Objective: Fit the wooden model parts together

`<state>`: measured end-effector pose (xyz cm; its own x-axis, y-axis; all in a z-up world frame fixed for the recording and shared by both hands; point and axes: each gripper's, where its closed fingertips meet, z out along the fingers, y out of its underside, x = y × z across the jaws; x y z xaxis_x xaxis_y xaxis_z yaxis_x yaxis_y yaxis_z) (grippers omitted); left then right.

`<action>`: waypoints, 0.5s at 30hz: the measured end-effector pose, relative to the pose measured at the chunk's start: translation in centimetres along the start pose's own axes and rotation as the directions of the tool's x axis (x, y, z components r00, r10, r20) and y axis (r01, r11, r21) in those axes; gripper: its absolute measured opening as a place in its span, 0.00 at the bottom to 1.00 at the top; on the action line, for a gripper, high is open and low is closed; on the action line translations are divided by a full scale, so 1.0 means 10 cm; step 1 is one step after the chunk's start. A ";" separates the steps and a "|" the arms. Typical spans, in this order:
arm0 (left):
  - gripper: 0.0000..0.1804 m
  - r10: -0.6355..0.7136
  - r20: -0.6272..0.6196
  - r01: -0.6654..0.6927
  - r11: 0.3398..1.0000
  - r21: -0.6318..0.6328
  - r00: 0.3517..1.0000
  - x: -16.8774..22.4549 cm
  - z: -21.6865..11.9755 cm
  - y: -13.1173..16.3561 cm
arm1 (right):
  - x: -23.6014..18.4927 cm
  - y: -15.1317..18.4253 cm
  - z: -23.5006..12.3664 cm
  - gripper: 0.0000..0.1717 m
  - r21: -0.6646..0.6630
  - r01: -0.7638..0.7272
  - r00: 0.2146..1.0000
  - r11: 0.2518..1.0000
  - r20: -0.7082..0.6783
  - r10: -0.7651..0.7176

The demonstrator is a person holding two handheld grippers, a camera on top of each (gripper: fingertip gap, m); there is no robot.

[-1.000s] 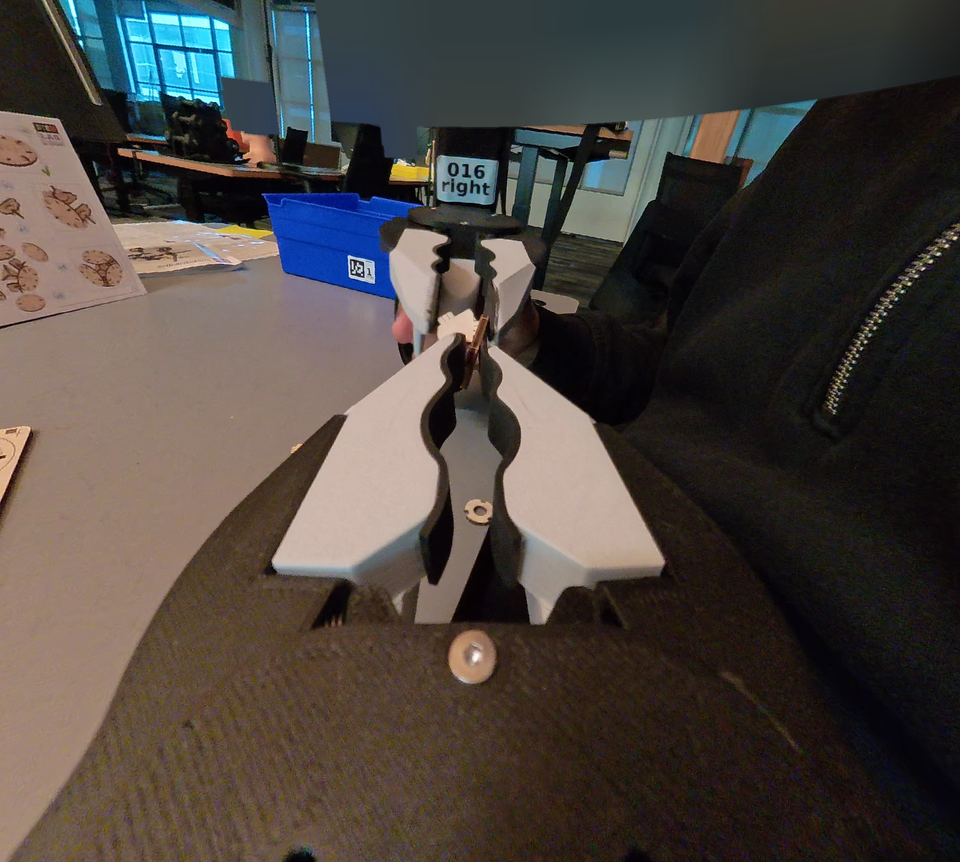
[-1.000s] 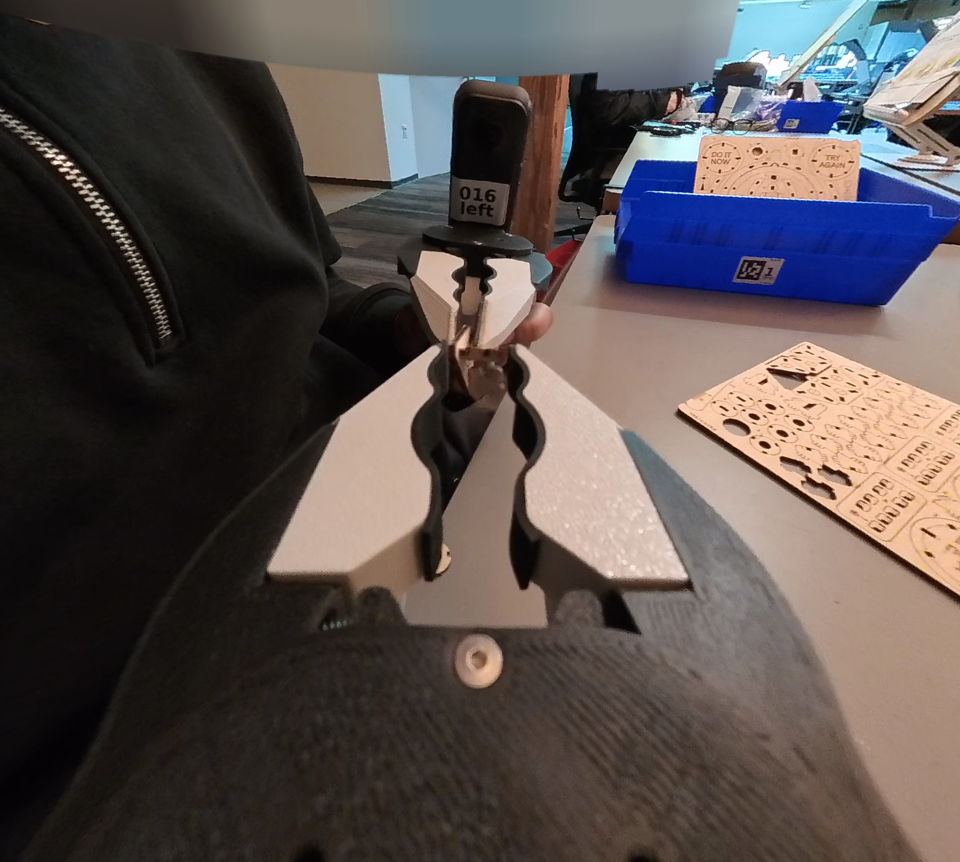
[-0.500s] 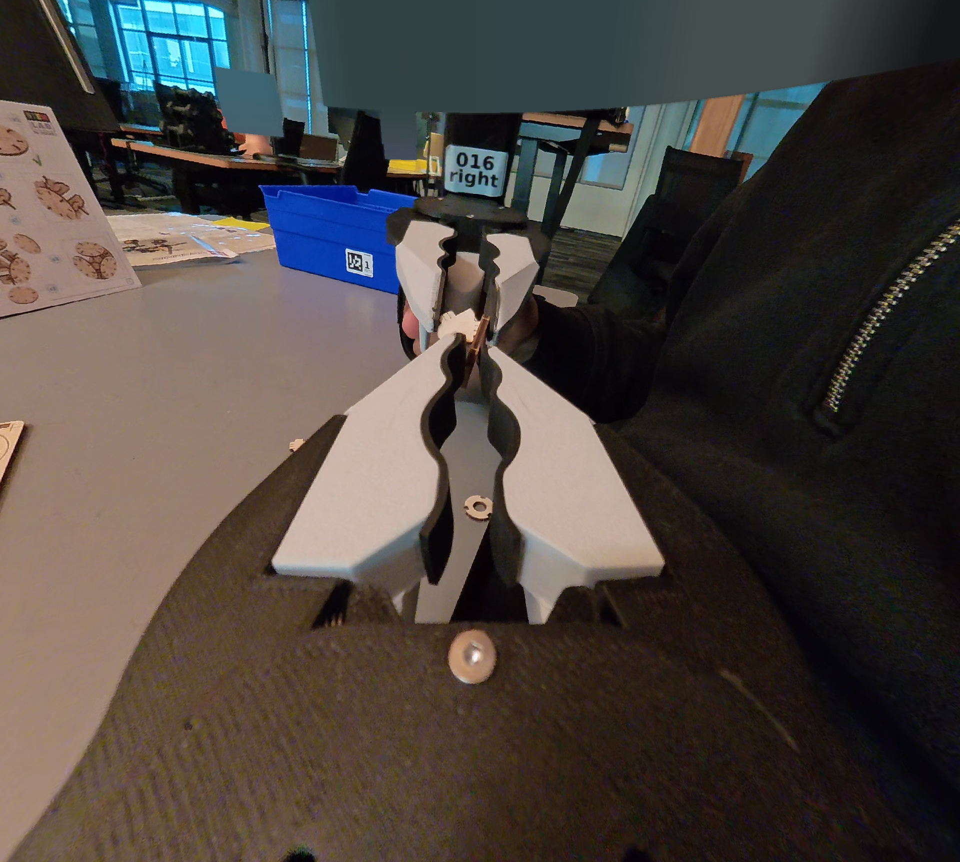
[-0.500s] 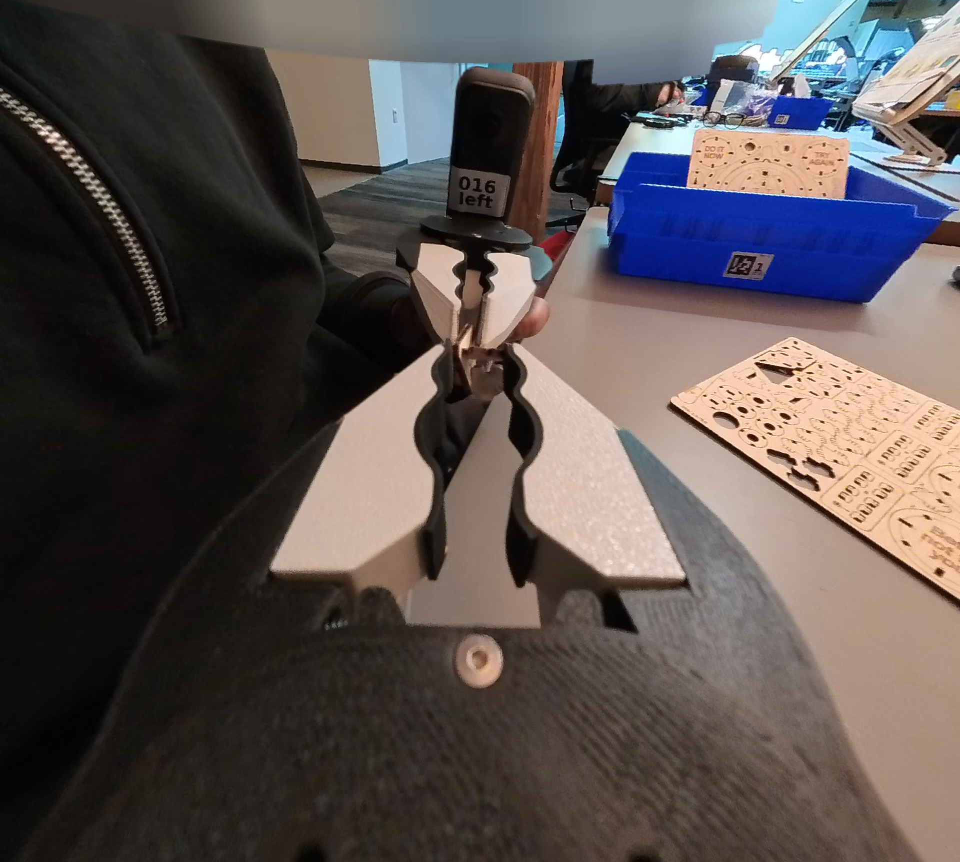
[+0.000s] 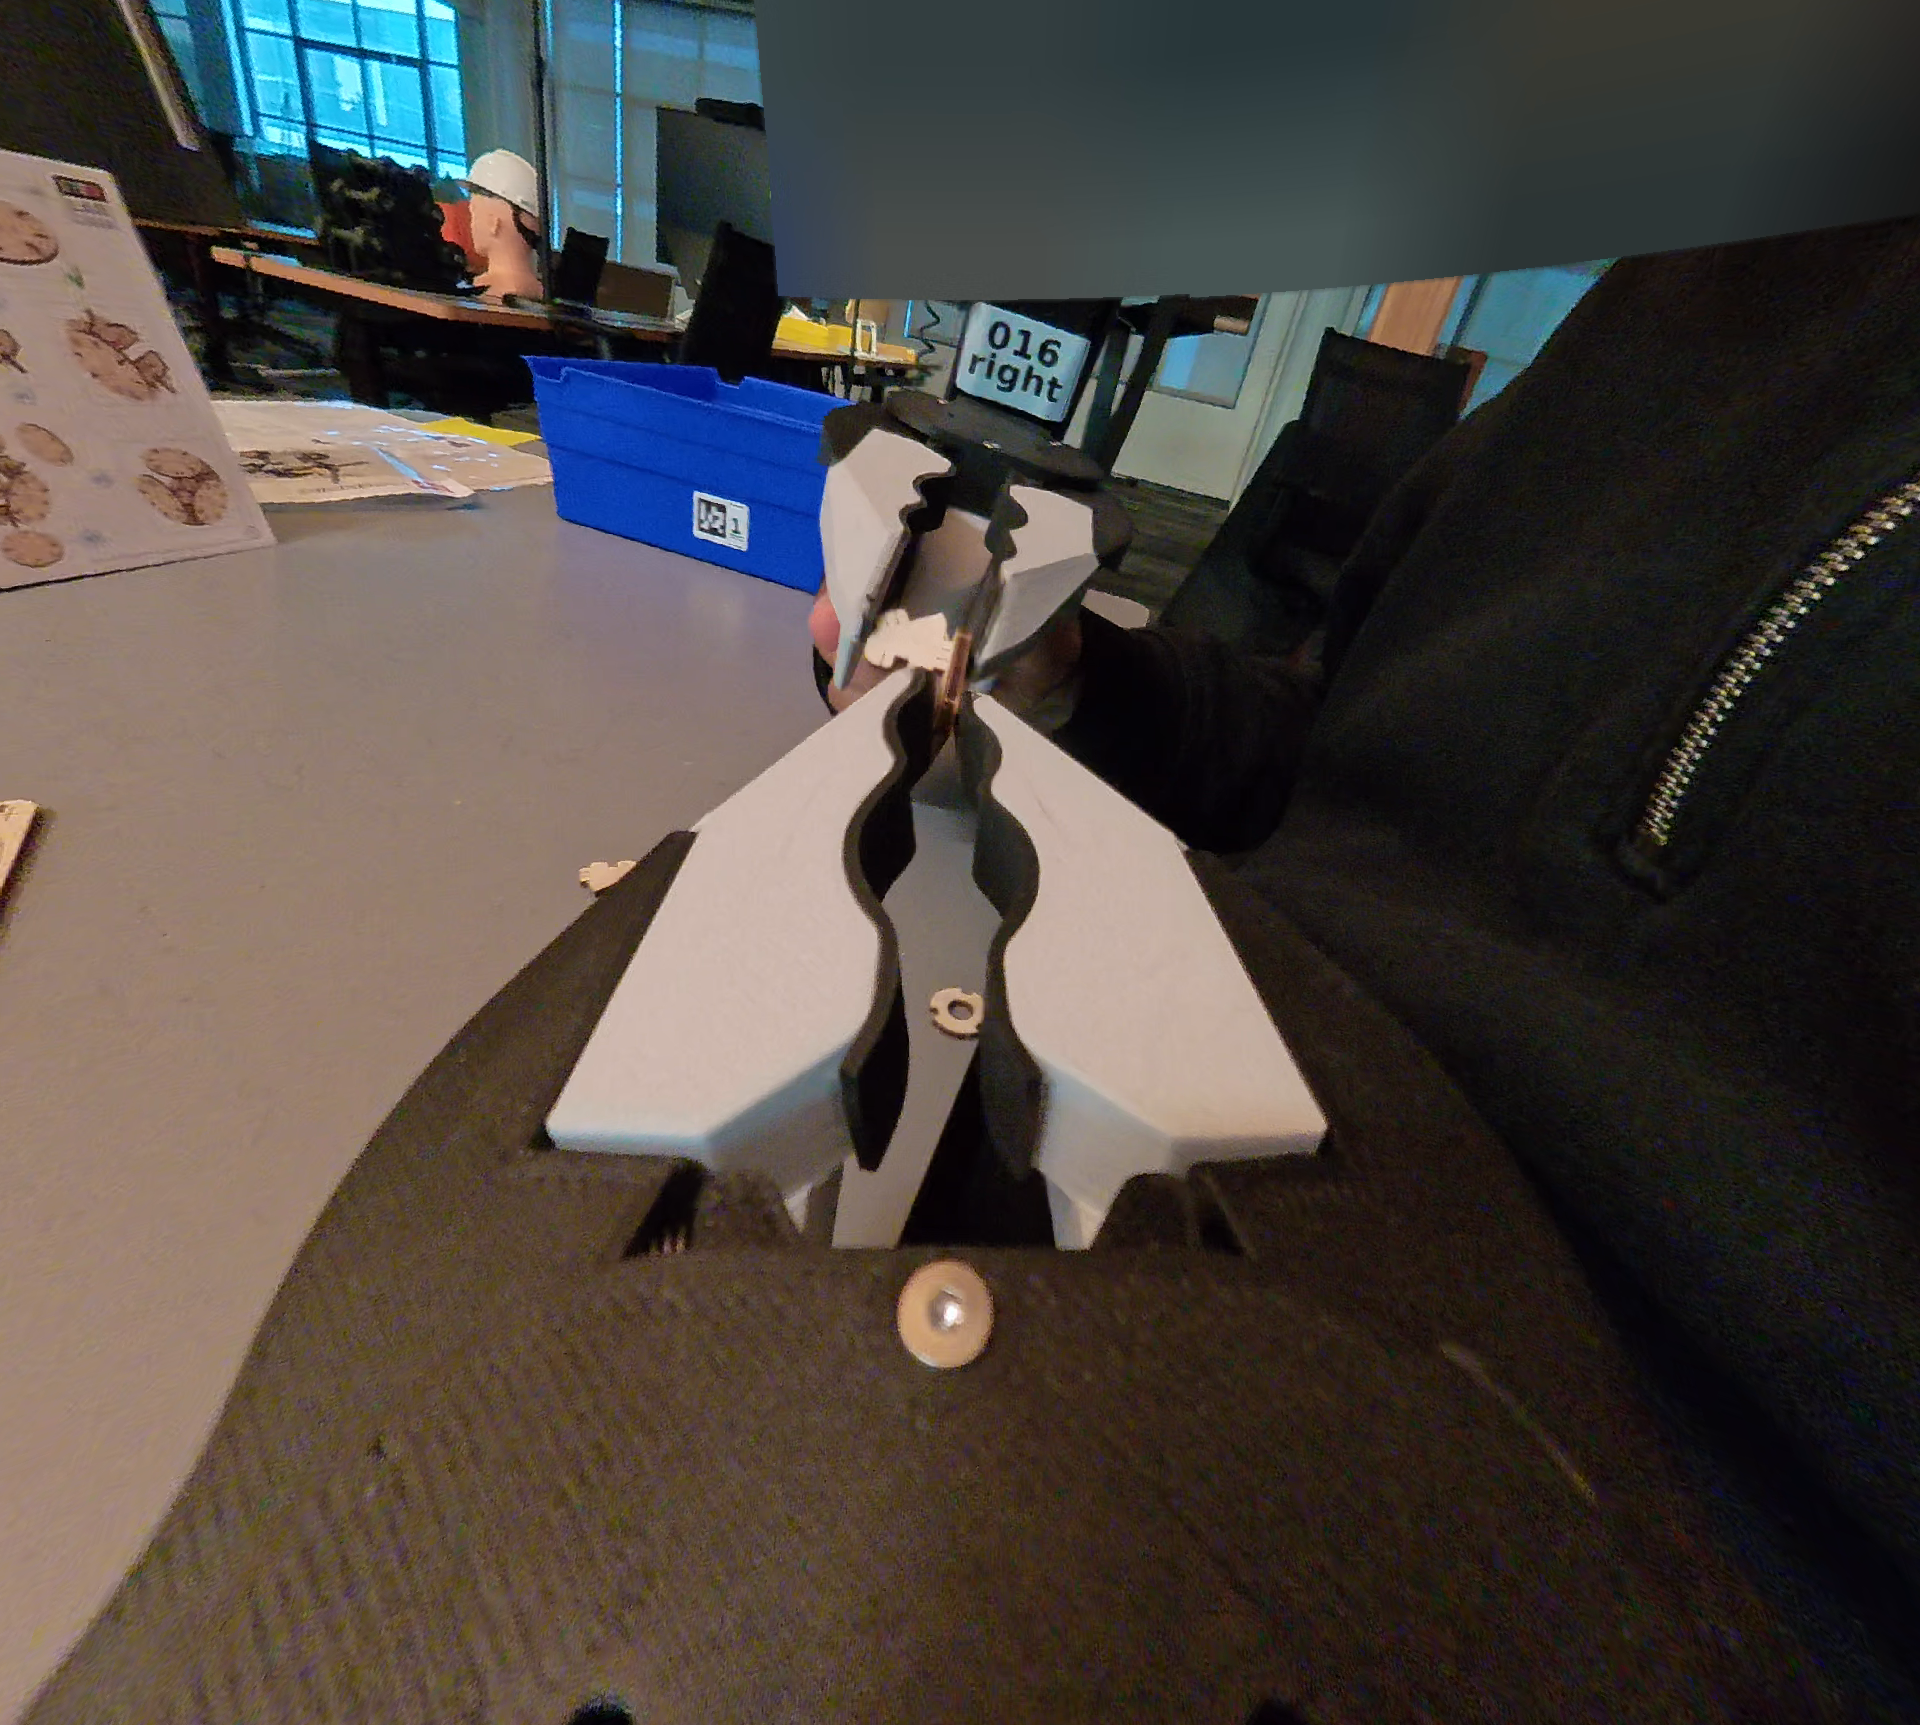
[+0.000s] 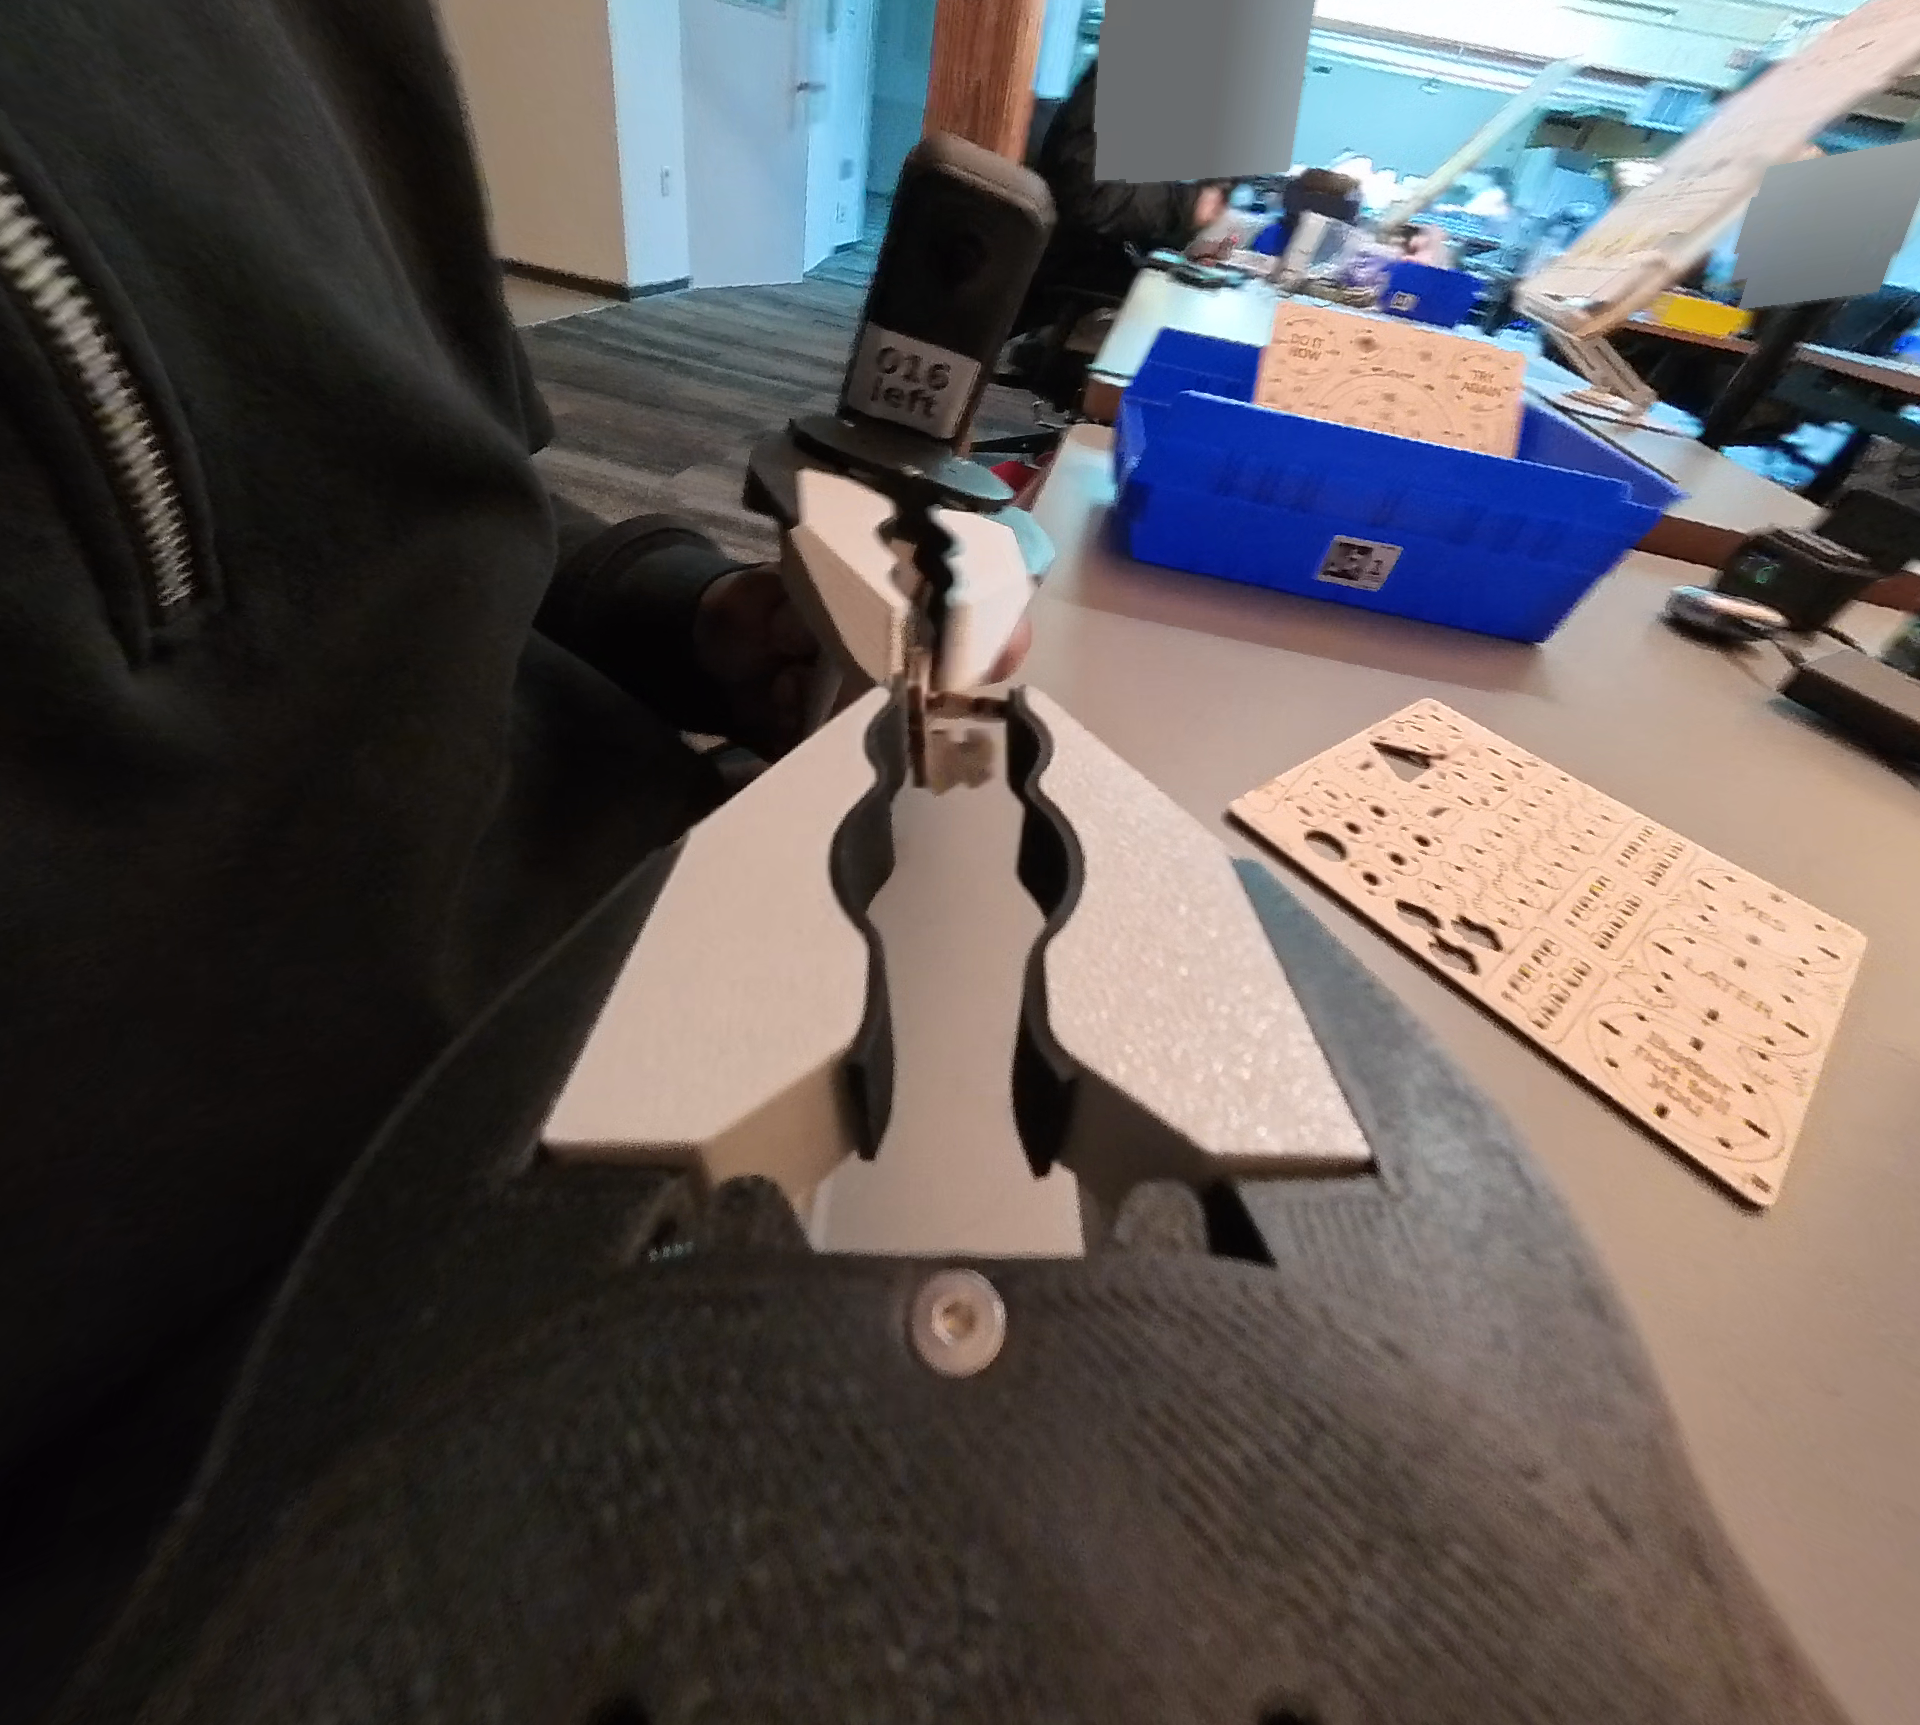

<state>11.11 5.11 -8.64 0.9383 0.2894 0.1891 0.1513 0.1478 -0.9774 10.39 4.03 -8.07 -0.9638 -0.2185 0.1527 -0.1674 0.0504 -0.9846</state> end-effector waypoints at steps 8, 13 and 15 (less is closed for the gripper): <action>0.00 0.023 0.005 -0.023 1.000 -0.004 1.000 0.01 -0.01 -0.01 | -0.01 0.00 -0.02 0.13 0.015 -0.162 0.983 0.987 0.091 0.160; 0.00 0.034 0.003 -0.034 0.999 -0.014 0.999 0.02 0.00 0.00 | 0.00 0.01 -0.03 0.09 0.014 -0.166 0.982 0.986 0.087 0.165; 0.00 0.038 0.004 -0.038 0.999 -0.018 0.999 0.03 0.01 0.01 | -0.01 0.01 -0.03 0.09 0.013 -0.161 0.983 0.987 0.087 0.159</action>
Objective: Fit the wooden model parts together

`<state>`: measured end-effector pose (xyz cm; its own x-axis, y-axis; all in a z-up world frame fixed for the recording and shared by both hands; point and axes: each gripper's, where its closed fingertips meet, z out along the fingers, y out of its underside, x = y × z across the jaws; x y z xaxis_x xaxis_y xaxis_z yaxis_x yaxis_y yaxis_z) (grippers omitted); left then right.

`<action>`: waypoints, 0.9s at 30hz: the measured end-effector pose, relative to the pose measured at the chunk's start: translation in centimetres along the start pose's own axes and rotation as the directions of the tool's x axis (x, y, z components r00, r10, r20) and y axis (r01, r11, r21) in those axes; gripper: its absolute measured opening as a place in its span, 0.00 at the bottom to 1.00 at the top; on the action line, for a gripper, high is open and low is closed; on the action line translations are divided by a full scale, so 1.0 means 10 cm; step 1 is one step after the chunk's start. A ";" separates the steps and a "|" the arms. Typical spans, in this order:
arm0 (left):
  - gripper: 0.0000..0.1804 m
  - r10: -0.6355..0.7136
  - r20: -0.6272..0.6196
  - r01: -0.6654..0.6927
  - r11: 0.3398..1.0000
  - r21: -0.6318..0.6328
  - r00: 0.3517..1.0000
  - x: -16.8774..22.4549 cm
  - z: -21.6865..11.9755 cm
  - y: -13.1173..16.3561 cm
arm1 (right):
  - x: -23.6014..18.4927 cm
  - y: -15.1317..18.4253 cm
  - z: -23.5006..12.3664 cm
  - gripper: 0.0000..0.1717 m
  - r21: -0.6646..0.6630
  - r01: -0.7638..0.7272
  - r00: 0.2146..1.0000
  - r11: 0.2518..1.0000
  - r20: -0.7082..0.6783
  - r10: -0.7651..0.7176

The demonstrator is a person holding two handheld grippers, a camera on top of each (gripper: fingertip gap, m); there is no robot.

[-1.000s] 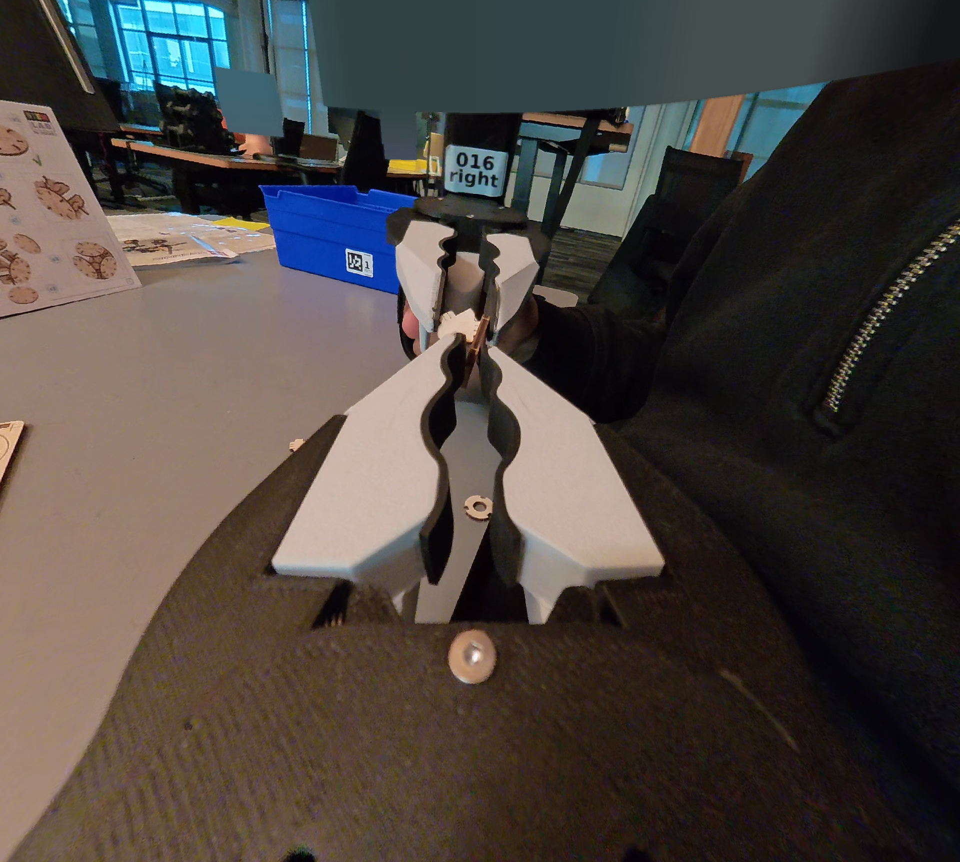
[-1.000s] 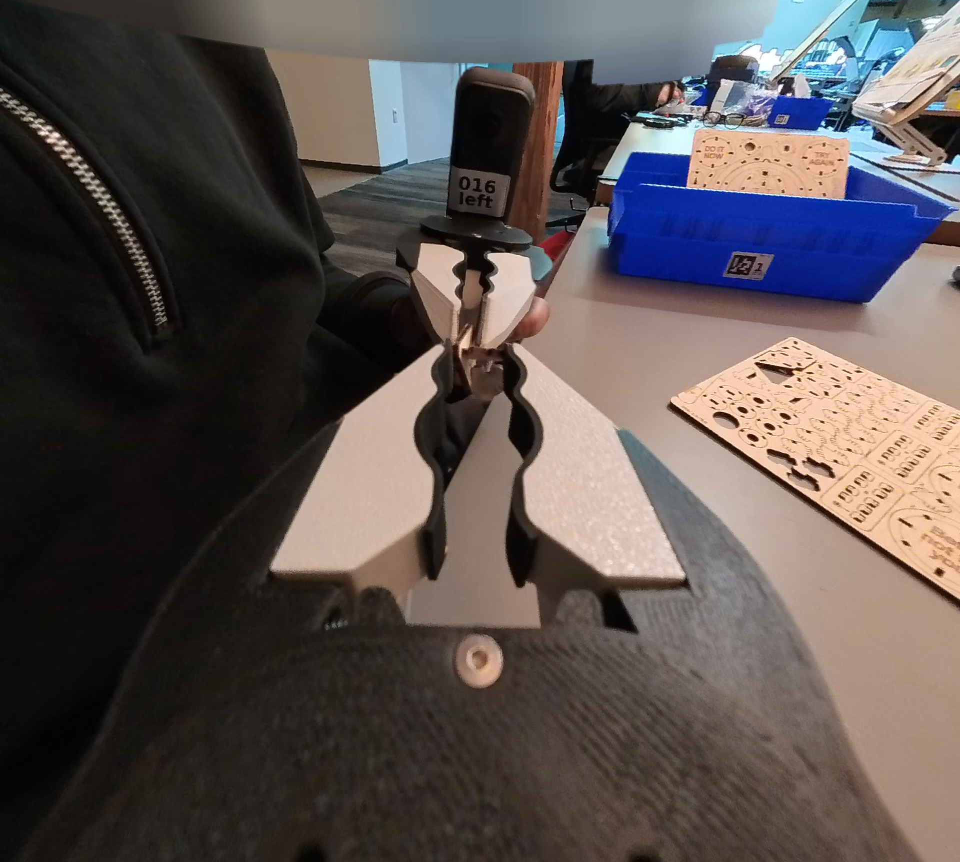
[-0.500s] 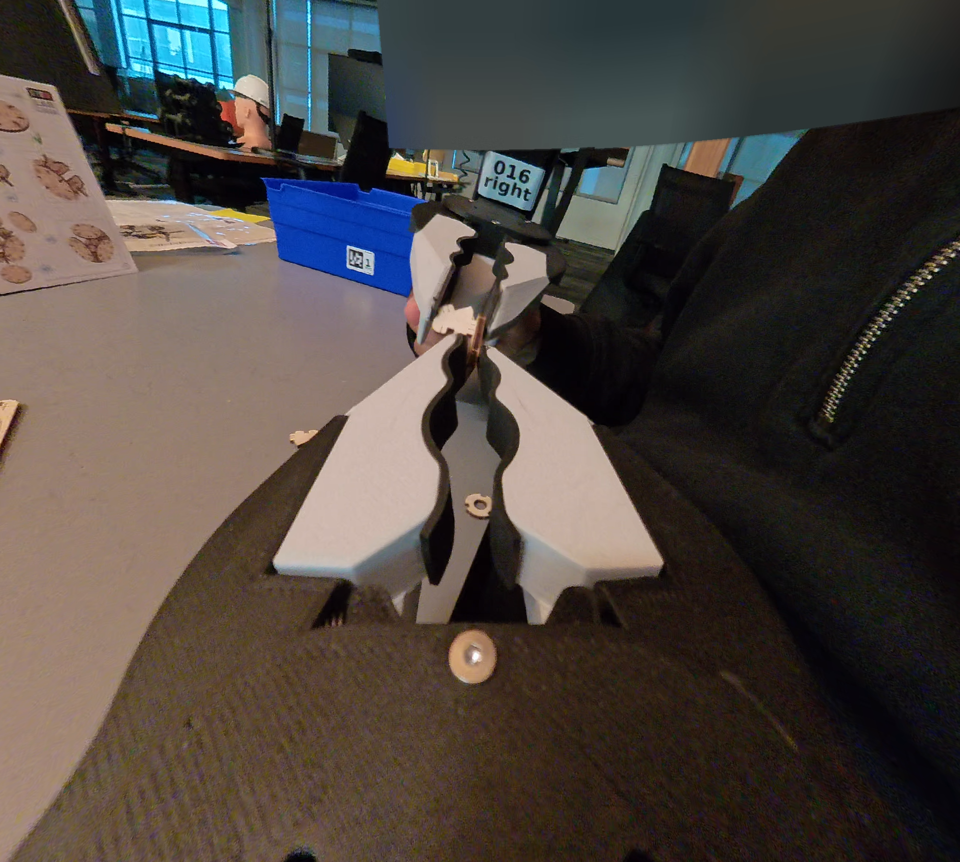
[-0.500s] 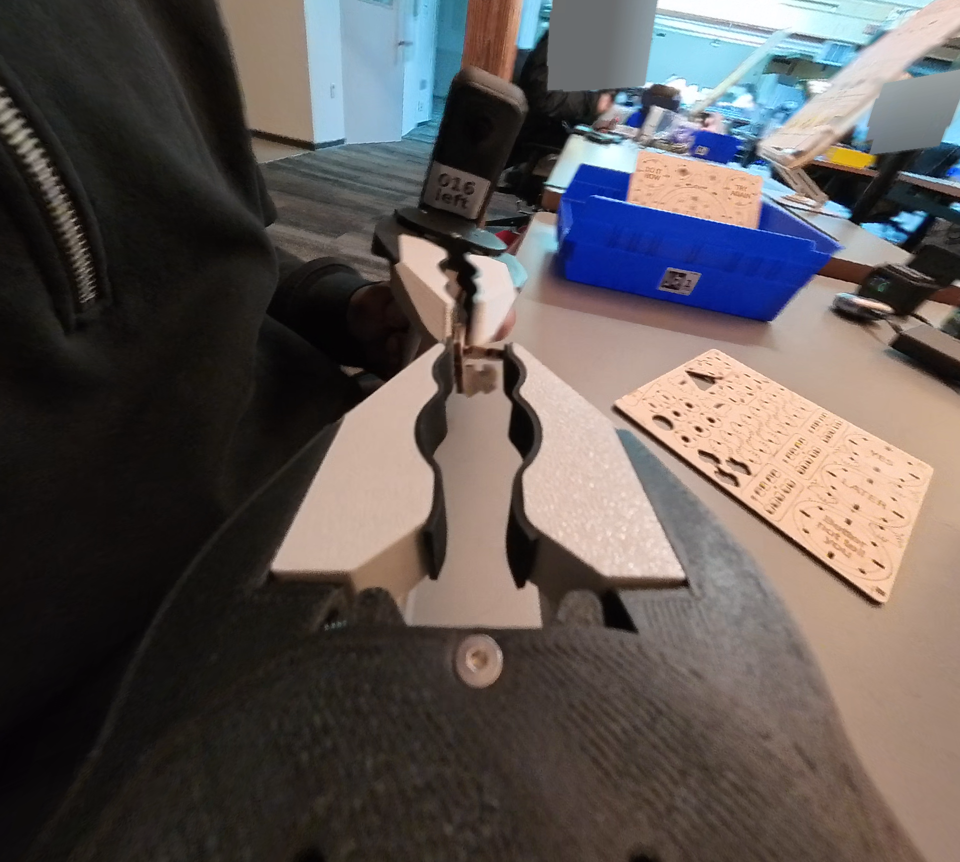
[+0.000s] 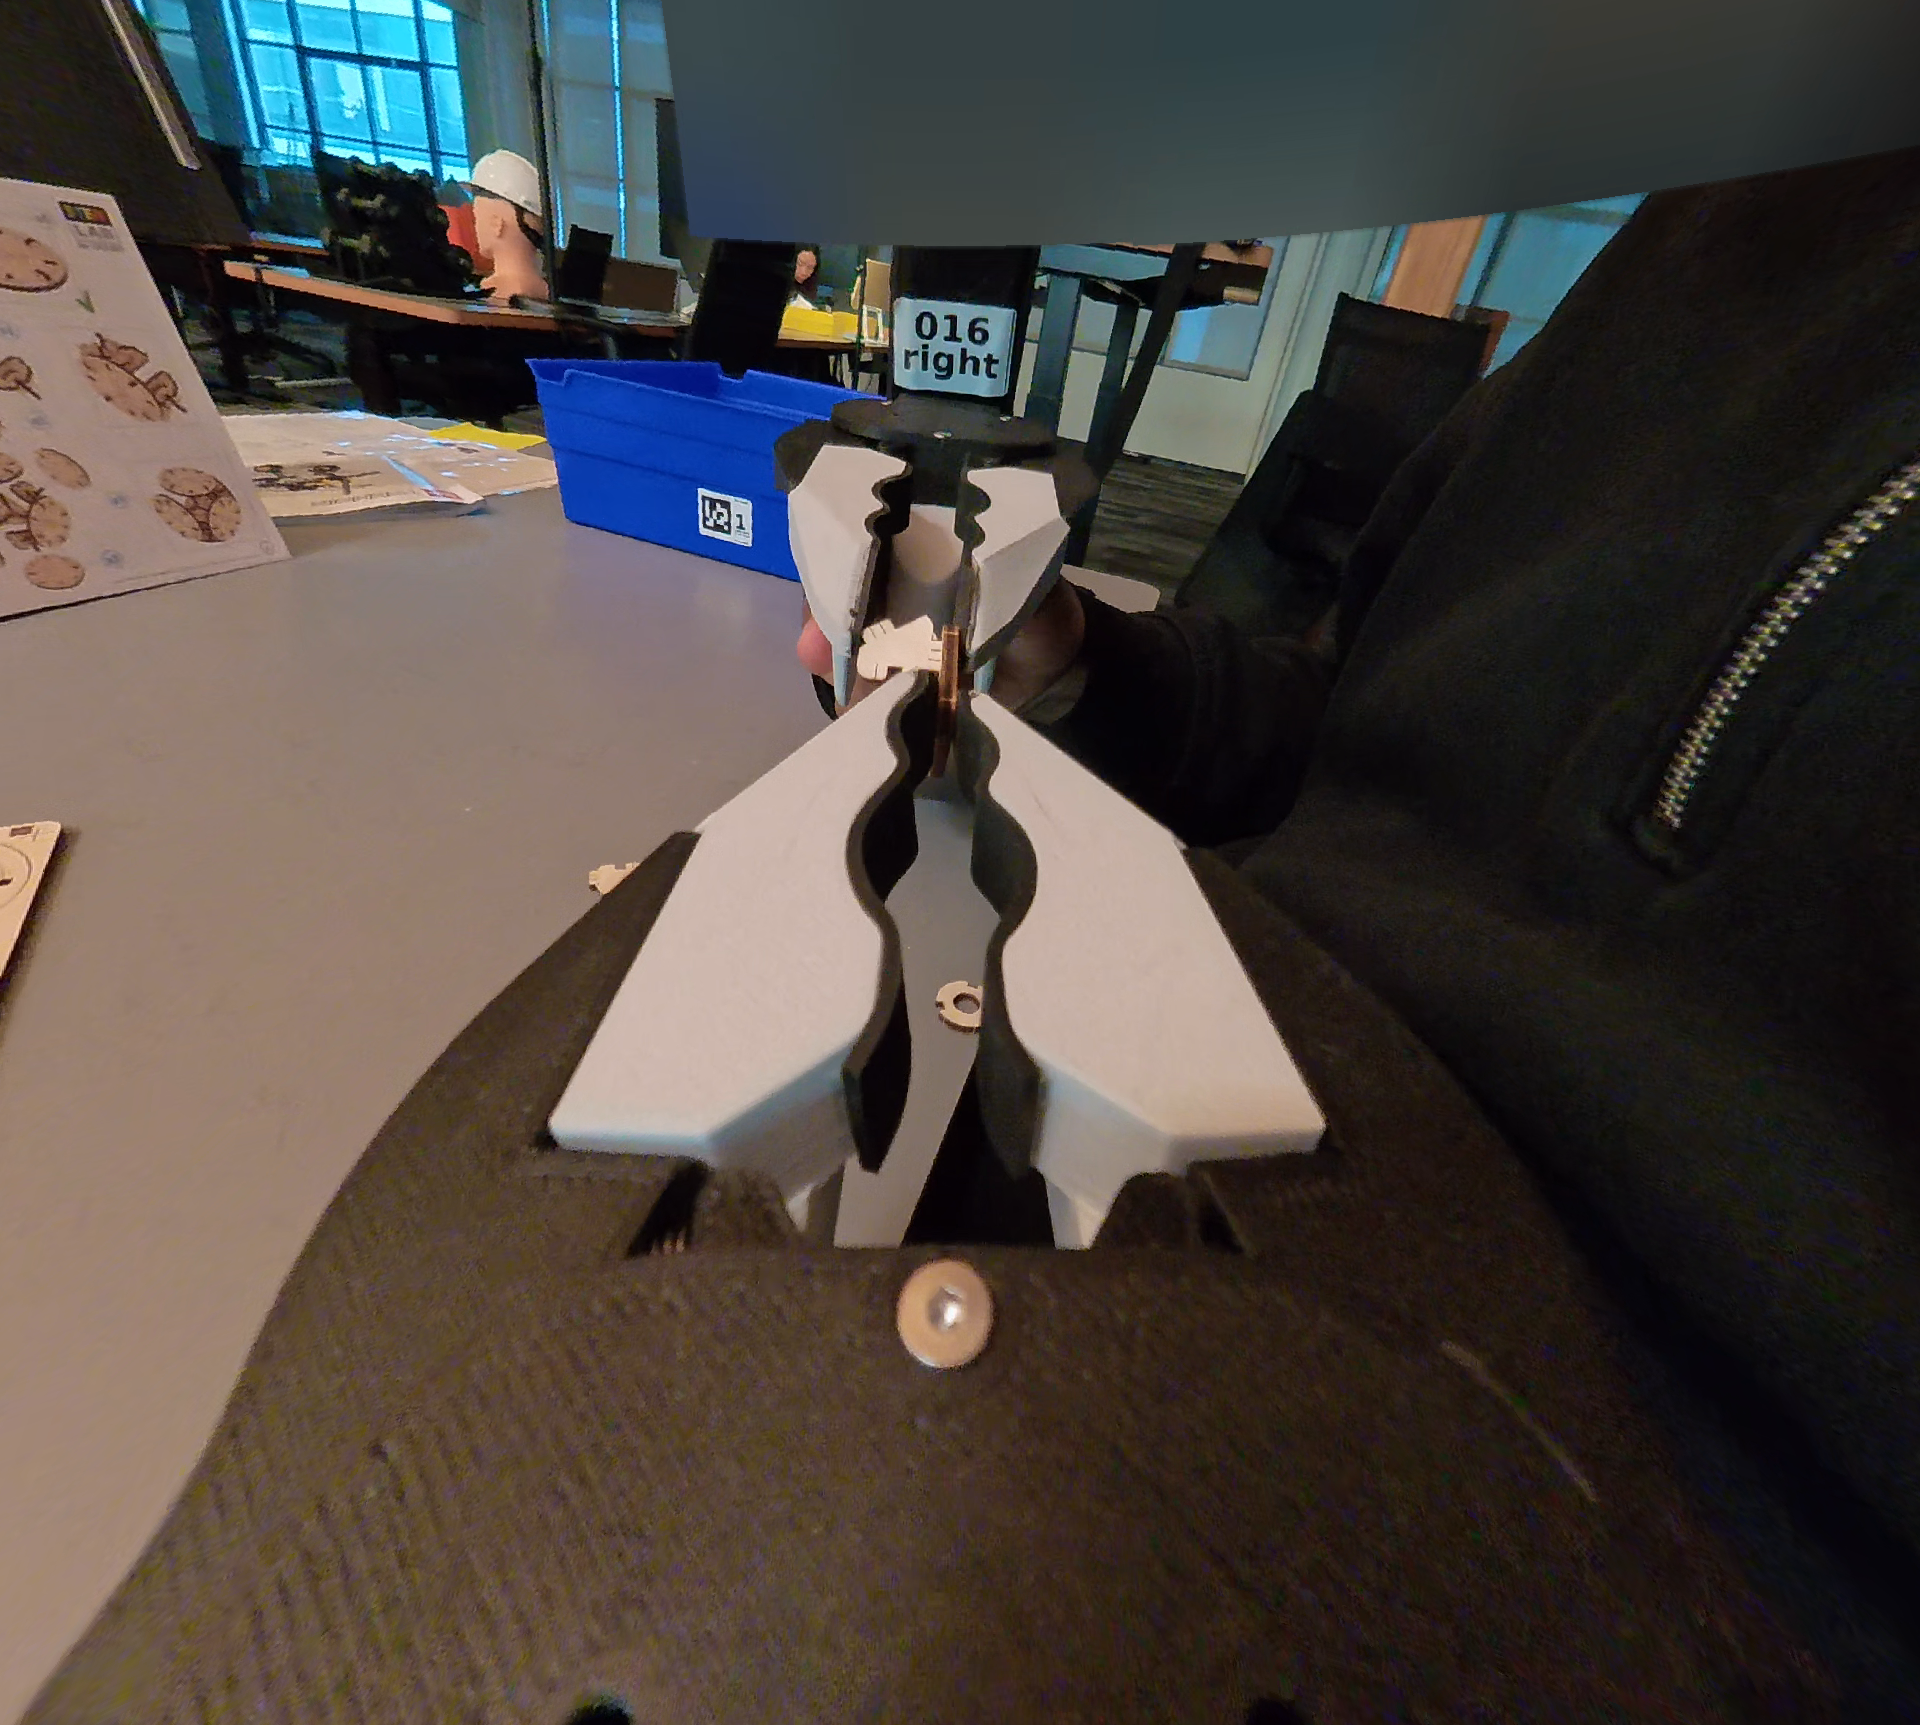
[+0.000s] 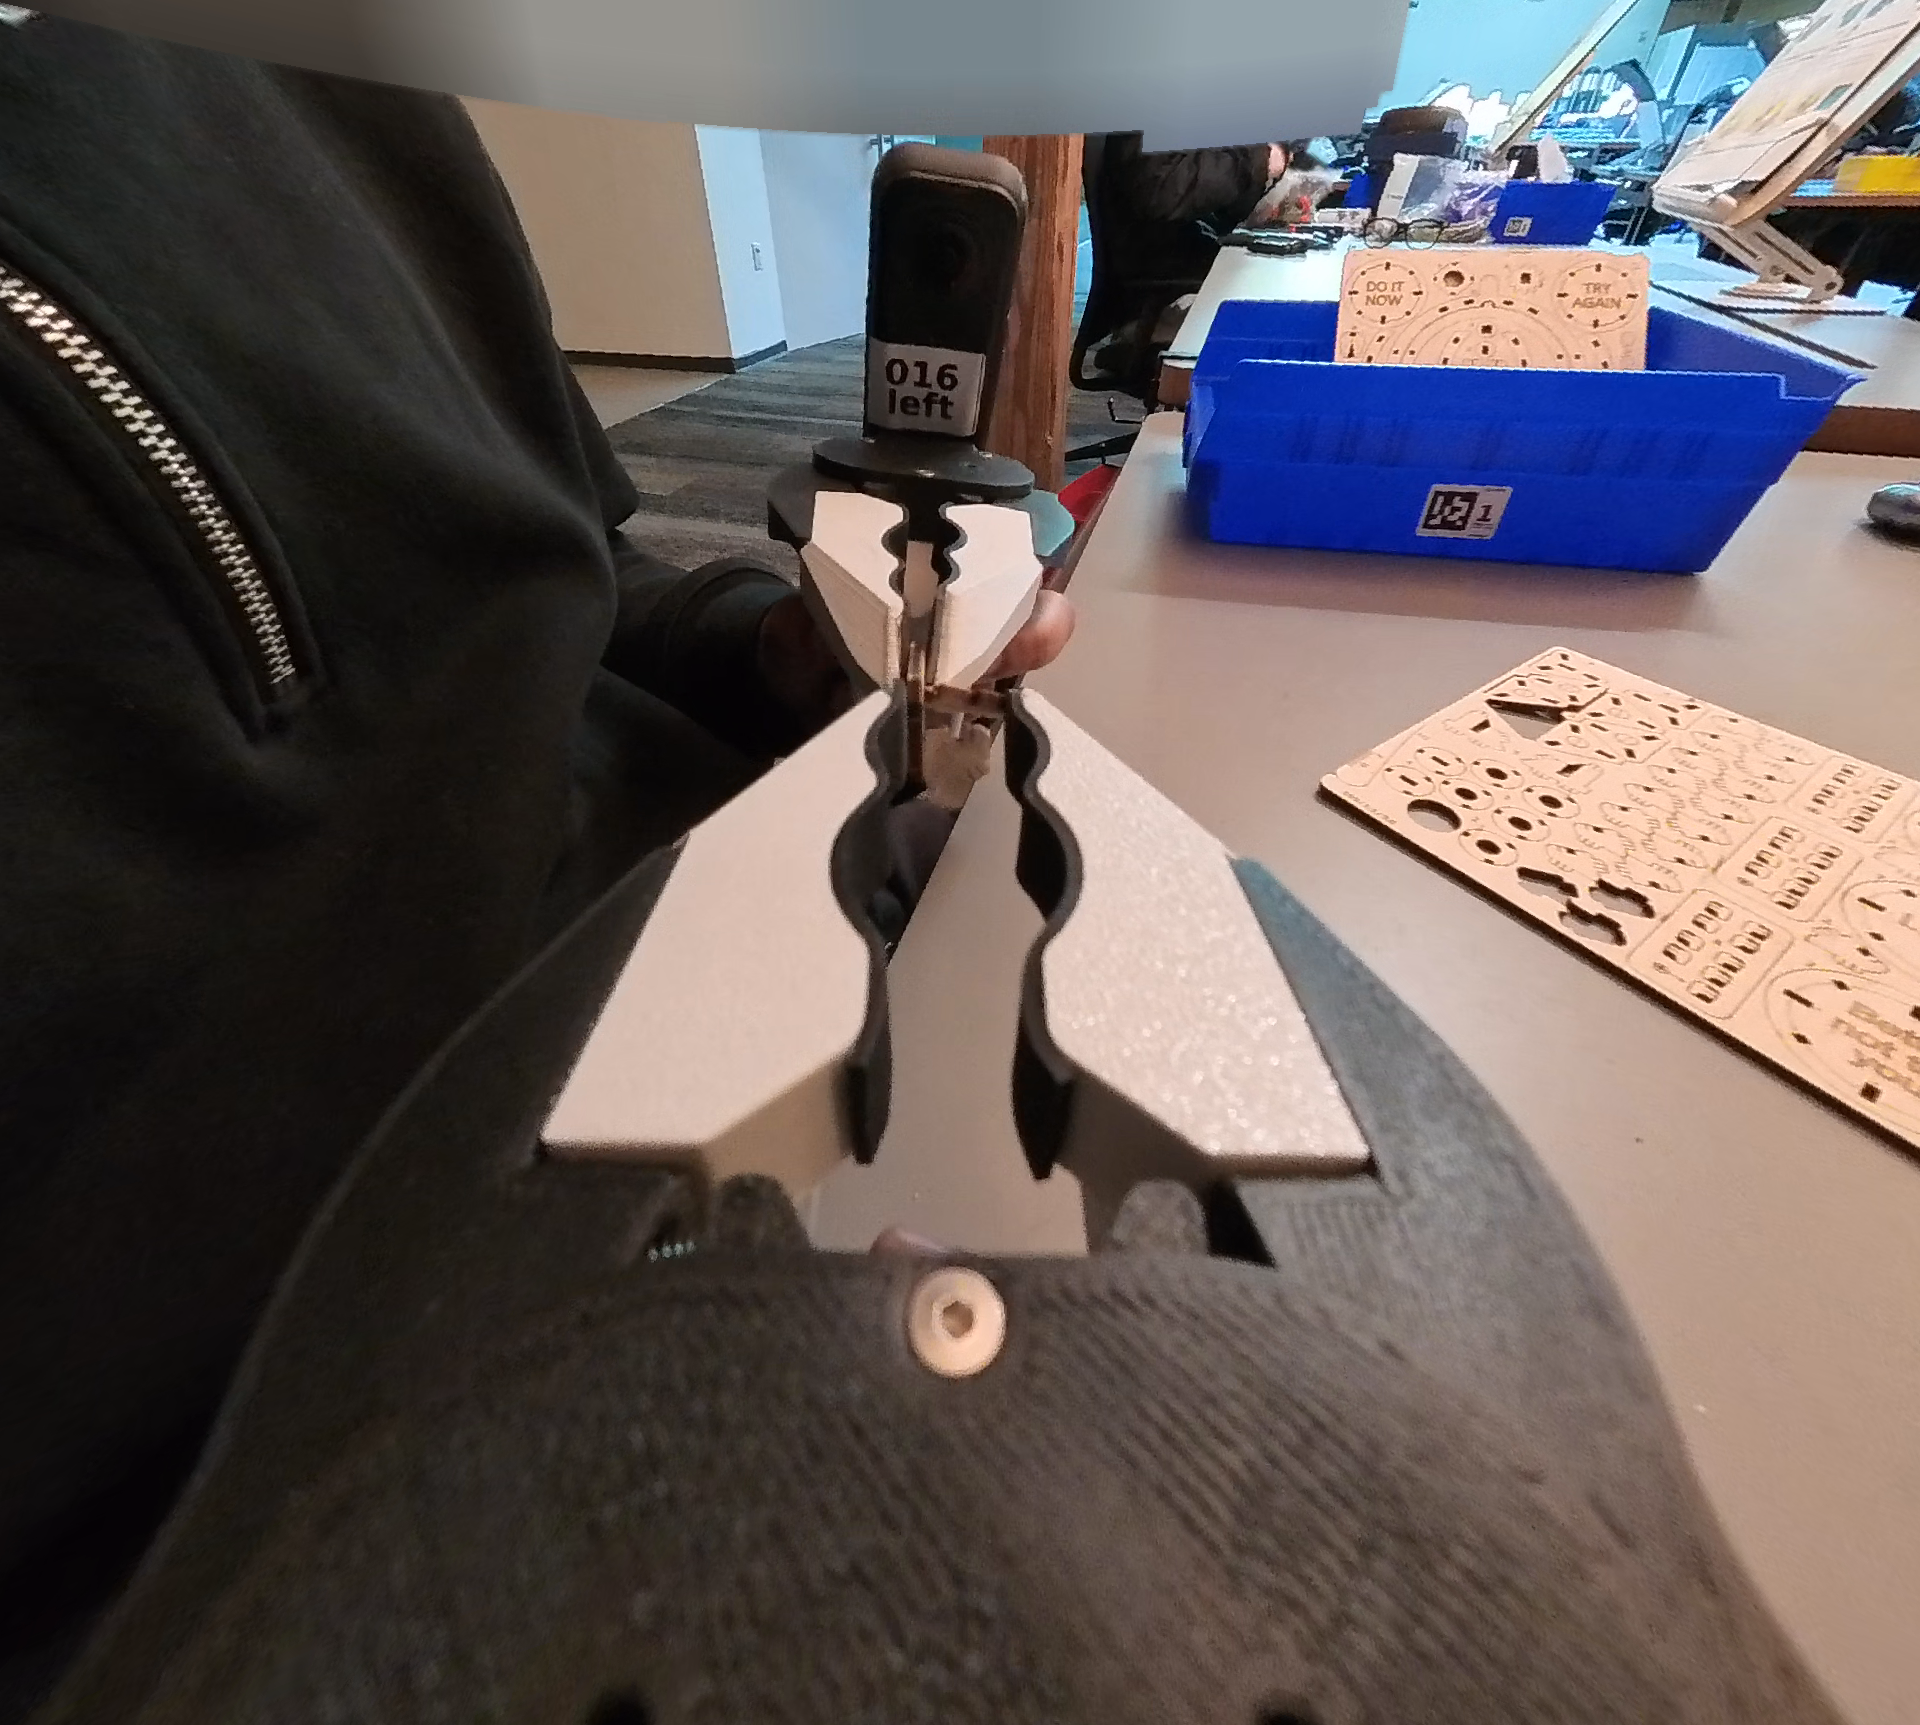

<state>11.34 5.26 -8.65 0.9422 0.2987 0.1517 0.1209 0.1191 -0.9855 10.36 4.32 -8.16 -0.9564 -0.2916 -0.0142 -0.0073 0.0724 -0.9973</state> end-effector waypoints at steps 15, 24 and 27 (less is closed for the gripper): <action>0.10 -0.047 0.008 0.047 0.999 0.019 0.999 0.00 0.05 0.00 | -0.07 0.00 -0.03 0.08 -0.021 0.125 0.992 0.992 -0.021 -0.125; 0.11 0.016 -0.017 -0.016 1.000 -0.003 1.000 0.10 0.07 -0.01 | -0.17 -0.02 -0.01 0.08 -0.003 0.084 0.995 0.996 0.048 -0.084; 0.11 0.047 -0.008 -0.048 0.999 -0.019 0.999 0.12 0.07 -0.01 | -0.18 -0.04 -0.01 0.08 0.007 0.060 0.996 0.998 0.071 -0.060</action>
